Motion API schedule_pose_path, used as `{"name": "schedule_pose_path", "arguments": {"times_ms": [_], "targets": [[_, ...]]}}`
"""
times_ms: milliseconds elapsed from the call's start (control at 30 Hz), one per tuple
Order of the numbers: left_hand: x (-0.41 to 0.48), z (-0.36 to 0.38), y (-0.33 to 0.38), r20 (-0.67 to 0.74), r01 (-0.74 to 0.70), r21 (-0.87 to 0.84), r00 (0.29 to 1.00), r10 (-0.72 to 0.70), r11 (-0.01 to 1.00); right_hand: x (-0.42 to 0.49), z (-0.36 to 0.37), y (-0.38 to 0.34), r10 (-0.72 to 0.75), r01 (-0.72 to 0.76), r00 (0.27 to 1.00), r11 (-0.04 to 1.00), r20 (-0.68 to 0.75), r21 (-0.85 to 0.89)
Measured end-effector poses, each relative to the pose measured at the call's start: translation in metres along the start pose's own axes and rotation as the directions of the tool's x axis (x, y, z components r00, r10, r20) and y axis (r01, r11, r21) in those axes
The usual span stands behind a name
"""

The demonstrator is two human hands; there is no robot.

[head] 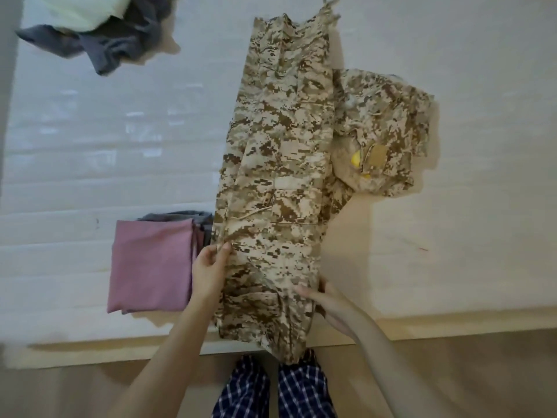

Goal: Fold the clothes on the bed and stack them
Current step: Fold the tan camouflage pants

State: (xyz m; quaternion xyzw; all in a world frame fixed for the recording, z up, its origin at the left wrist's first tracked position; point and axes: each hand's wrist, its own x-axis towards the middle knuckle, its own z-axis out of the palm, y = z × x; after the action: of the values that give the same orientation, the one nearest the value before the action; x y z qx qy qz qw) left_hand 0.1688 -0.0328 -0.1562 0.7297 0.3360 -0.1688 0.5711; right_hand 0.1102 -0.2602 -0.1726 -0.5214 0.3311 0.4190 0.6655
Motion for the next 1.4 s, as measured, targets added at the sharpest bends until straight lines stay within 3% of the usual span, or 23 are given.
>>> {"name": "schedule_pose_path", "arguments": {"times_ms": [133,233,300,433,567,667,833,967,1067,1200,1300,1400], "targets": [[-0.002,-0.016,-0.030,-0.020,-0.047,0.316,0.998,0.057,0.947,0.005,0.023,0.022,0.014,-0.022,0.978,0.999,-0.207,-0.035],[-0.012,-0.020,-0.051,-0.015,-0.073,0.510,0.995,0.094,0.857,0.001,0.033,0.041,0.014,-0.025,0.970,0.999,-0.243,-0.040],[-0.020,-0.017,-0.061,-0.033,-0.072,0.532,0.994,0.106,0.844,-0.002,0.037,0.052,0.003,-0.012,0.965,0.999,-0.264,-0.033],[-0.024,-0.010,-0.064,-0.033,0.086,0.281,0.996,-0.080,0.956,-0.011,0.037,0.058,0.018,-0.012,0.976,1.000,-0.215,0.027],[-0.027,-0.024,-0.056,0.017,-0.043,0.196,0.999,0.040,0.980,-0.029,0.041,0.051,-0.001,0.021,0.985,0.994,-0.175,0.109],[-0.047,-0.032,-0.039,0.057,-0.049,0.063,0.997,0.045,0.997,-0.050,0.048,0.042,-0.016,0.042,0.988,0.984,-0.155,0.171],[-0.095,-0.044,-0.023,0.369,0.133,0.204,0.907,-0.201,0.970,-0.108,0.067,0.009,-0.043,0.068,0.992,0.977,-0.123,0.201],[-0.114,-0.046,0.000,0.343,0.139,0.171,0.920,-0.191,0.975,-0.151,0.075,-0.035,-0.162,0.180,0.980,0.969,-0.116,0.167],[-0.131,-0.049,0.033,0.317,0.150,0.000,0.938,-0.142,0.989,-0.178,0.072,-0.060,-0.249,0.274,0.955,0.949,-0.159,0.157],[-0.155,-0.050,0.074,0.387,0.359,-0.373,0.898,-0.208,0.856,-0.202,0.065,-0.064,-0.205,0.269,0.944,0.931,-0.258,0.245],[-0.175,-0.038,0.099,0.520,0.471,-0.546,0.839,-0.161,0.692,-0.212,0.072,-0.050,-0.011,0.035,0.999,0.871,-0.051,0.490],[-0.191,-0.024,0.119,0.615,0.585,-0.636,0.778,-0.127,0.503,-0.217,0.082,-0.028,0.122,-0.143,0.990,0.832,0.075,0.537]]}}
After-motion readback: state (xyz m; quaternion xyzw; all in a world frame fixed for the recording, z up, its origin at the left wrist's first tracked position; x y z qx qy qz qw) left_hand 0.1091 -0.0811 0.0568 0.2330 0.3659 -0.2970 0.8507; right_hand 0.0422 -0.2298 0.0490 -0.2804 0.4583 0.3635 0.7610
